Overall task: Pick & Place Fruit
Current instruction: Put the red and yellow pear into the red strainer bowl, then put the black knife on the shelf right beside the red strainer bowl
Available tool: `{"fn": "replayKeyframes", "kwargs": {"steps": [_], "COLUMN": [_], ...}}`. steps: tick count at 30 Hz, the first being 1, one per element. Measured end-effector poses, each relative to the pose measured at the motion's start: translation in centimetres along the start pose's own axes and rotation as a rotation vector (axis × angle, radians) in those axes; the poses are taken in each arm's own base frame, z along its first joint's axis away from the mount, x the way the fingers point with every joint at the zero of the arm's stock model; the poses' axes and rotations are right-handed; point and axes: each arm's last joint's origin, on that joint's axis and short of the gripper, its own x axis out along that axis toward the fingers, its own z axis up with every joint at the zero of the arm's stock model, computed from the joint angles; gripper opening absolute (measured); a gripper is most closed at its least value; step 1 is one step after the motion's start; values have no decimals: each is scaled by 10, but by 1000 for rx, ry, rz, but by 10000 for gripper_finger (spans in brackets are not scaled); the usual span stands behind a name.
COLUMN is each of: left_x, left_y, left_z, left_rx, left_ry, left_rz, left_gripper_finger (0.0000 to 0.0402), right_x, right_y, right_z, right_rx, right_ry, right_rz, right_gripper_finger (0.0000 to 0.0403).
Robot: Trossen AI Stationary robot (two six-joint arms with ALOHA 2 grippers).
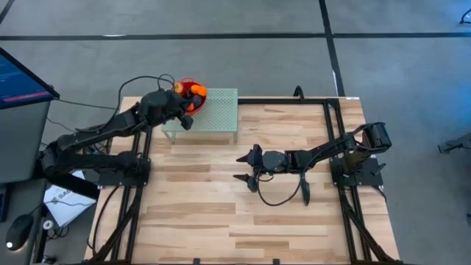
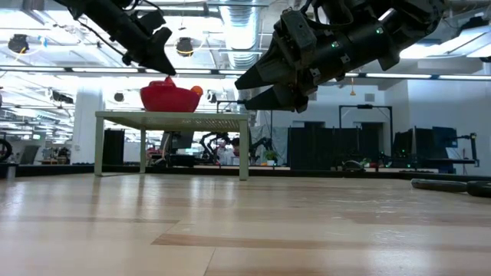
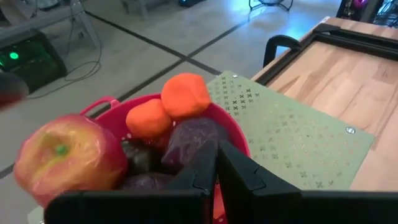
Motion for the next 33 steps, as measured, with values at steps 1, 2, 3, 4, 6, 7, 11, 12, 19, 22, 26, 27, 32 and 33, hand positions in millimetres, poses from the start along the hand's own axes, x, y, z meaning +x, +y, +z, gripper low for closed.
{"fn": "replayKeyframes", "kwargs": {"steps": [1,2,3,4,6,7,11,12,19,22,26,27,32,33], "left_x": [0,0,0,0,0,0,0,0,-2,-12,-40,-49,-95,-104], "left_y": [0,0,0,0,0,0,0,0,1,3,8,8,10,10], "left_z": [0,0,0,0,0,0,-1,-1,-1,9,30,34,41,39], "left_rx": [1,1,1,0,-3,-5,-3,-2,-9,-28,-64,-72,-64,-46], "left_ry": [2,3,2,3,5,5,12,14,9,-47,-171,-206,-363,-389], "left_rz": [0,0,0,0,0,0,0,0,-2,-10,-56,-89,-359,-411], "left_gripper_finger": [8,8,8,8,8,8,20,28,103,126,143,145,135,129], "right_x": [0,0,0,0,0,0,0,0,0,0,0,1,-1,-4], "right_y": [0,0,0,0,0,0,0,0,0,0,-2,-3,-1,0], "right_z": [0,0,0,0,0,0,0,0,0,0,0,0,4,6], "right_rx": [-3,-4,-6,-6,-6,-6,-7,-6,-6,-6,35,48,19,7], "right_ry": [0,0,0,0,0,0,0,-1,0,0,3,5,-41,-50], "right_rz": [0,0,0,0,0,0,0,0,0,0,-5,-4,-59,-85], "right_gripper_finger": [322,322,322,322,322,322,322,322,322,322,322,322,316,312]}}
